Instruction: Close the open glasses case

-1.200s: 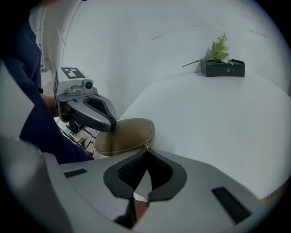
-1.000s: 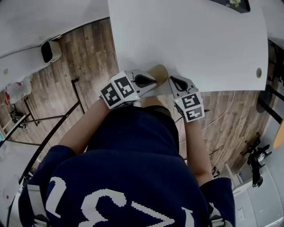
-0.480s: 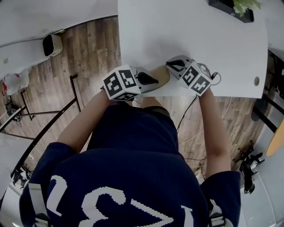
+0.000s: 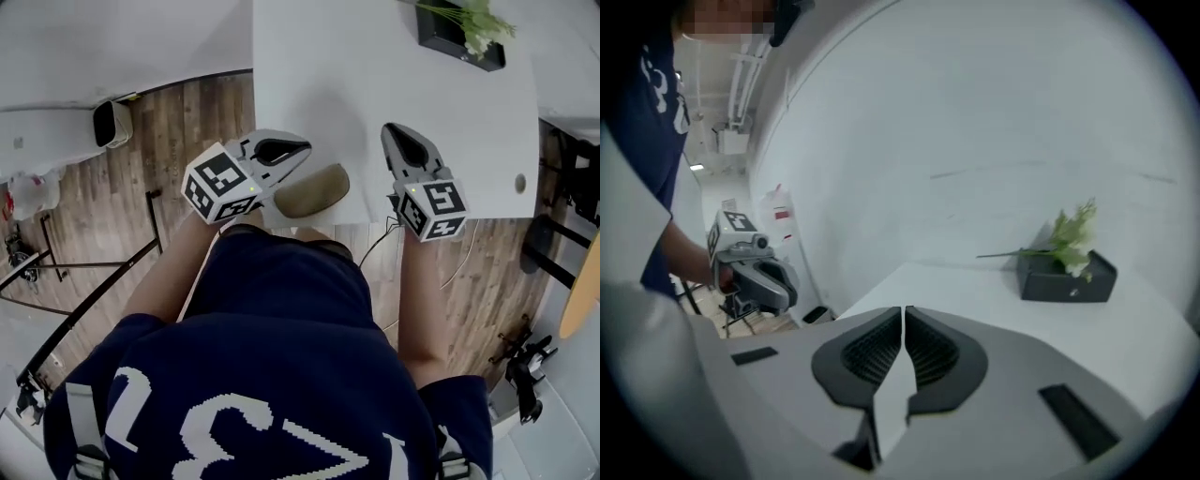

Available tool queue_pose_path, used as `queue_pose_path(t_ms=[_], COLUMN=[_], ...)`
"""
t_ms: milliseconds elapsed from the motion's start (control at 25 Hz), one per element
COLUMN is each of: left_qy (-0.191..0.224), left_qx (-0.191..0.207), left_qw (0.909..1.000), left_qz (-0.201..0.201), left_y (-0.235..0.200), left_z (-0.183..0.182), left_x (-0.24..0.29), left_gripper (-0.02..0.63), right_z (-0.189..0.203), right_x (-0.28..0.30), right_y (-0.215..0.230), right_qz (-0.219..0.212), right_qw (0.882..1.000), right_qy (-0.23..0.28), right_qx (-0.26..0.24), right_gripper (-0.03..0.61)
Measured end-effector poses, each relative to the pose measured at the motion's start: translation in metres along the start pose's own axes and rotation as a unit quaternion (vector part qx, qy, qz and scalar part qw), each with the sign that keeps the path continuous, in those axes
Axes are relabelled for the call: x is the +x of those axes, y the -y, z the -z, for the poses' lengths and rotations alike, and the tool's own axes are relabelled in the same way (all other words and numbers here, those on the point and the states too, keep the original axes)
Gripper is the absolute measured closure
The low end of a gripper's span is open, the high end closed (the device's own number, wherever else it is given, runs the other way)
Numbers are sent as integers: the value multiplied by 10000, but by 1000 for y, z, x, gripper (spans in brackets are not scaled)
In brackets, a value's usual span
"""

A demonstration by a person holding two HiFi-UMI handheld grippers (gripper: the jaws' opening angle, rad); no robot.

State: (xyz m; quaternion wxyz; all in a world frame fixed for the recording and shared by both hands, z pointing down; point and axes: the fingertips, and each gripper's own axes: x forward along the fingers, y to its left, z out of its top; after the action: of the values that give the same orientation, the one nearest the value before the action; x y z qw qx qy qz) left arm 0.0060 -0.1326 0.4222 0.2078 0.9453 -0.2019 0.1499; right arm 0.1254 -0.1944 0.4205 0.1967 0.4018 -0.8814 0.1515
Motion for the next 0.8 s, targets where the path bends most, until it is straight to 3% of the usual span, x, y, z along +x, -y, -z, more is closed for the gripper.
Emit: queue_pose_path(t_ms=[120,320,600,800], left_qy=[762,1638,2569,2831], left_qx=[51,538,957,1225], left_qw=[9965,9814,9453,9275], left_qz=[-328,-848,-1769,-2110], left_y=[-21,-40,-39,-31], left_z=[-45,-118,-190,-210], left_x=[-21,-58,-105,-124], left_gripper=[601,601,601,601], right_z=[-42,-109,-158,-178], right_x=[-24,-67,-102,-113], right_y=[19,24,6,-10], right_qz=[682,1207,1494,1516], right_qw=[9962,9799,9636,9581], right_qy=[523,1589,2206,2388], right_qx=[112,89,-203,-441], right_gripper=[546,546,554,555])
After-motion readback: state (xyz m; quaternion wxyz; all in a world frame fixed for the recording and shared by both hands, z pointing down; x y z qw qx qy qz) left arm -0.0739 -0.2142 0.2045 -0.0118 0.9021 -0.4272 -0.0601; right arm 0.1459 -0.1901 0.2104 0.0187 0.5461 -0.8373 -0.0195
